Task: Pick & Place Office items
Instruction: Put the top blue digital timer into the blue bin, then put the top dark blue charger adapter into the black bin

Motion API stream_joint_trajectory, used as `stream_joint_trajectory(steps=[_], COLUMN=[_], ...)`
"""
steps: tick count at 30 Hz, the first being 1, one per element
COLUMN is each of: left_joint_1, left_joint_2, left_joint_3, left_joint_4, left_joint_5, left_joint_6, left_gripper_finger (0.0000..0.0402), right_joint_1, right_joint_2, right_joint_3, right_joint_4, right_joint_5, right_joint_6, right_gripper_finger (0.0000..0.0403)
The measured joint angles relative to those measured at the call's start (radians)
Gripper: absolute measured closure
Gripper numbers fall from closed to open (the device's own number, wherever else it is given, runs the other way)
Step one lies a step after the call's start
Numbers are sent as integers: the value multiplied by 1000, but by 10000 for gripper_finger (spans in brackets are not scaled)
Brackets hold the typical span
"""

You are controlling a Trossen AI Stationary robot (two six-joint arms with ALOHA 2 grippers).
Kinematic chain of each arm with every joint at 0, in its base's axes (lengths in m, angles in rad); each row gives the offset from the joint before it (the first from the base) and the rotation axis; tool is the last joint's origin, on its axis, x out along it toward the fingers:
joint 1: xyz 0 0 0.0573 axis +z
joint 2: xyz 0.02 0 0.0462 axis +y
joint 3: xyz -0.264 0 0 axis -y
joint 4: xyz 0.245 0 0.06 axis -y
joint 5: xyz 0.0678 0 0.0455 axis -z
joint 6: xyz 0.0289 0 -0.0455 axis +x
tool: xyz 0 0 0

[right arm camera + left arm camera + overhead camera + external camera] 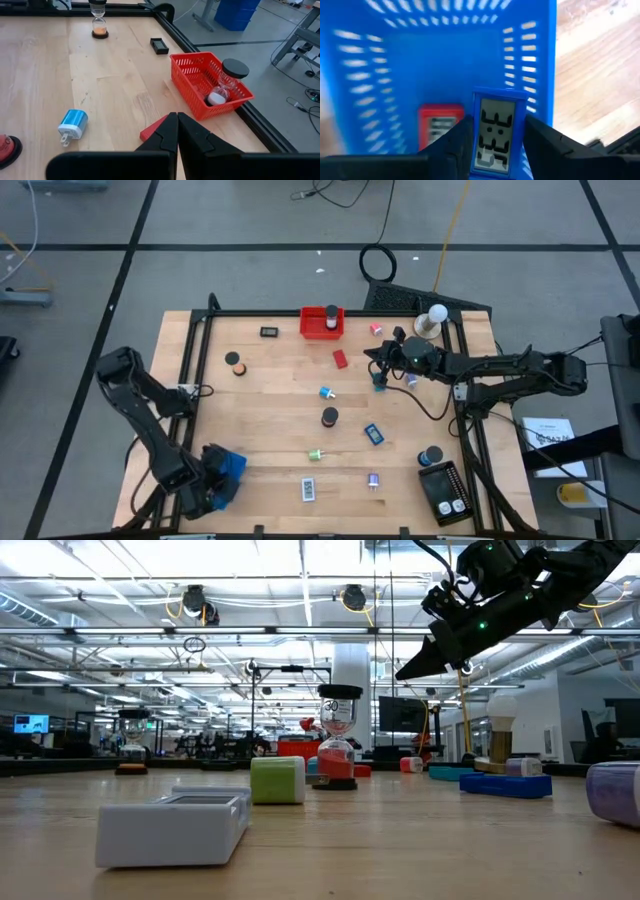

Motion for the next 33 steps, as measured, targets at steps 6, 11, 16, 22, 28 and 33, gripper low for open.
stream_joint_trajectory(steps=[6, 11, 16, 22, 28, 33], left_joint_1=[-1, -1, -1, 23, 55, 77], left_joint_2=[74, 84, 83, 59, -8, -14], left_joint_3=[0, 0, 0, 0, 0, -10], left_joint_4=[76, 89, 93, 81, 22, -5], left_joint_5=[18, 19, 57, 73, 25, 3], left_joint_6=[3, 5, 20, 97, 182, 241], left_gripper_finger=[256, 250, 209, 178, 202, 254], right_joint_1=[0, 0, 0, 0, 0, -1], right_joint_2=[0, 0, 0, 0, 0, 0], right_joint_3=[-62, -69, -69, -69, -69, -69], right_joint_4=[128, 143, 143, 144, 144, 144], right_joint_5=[0, 0, 0, 0, 0, -49], right_joint_6=[-12, -17, -17, -19, -19, -16], right_gripper_finger=[403, 403, 403, 403, 403, 403])
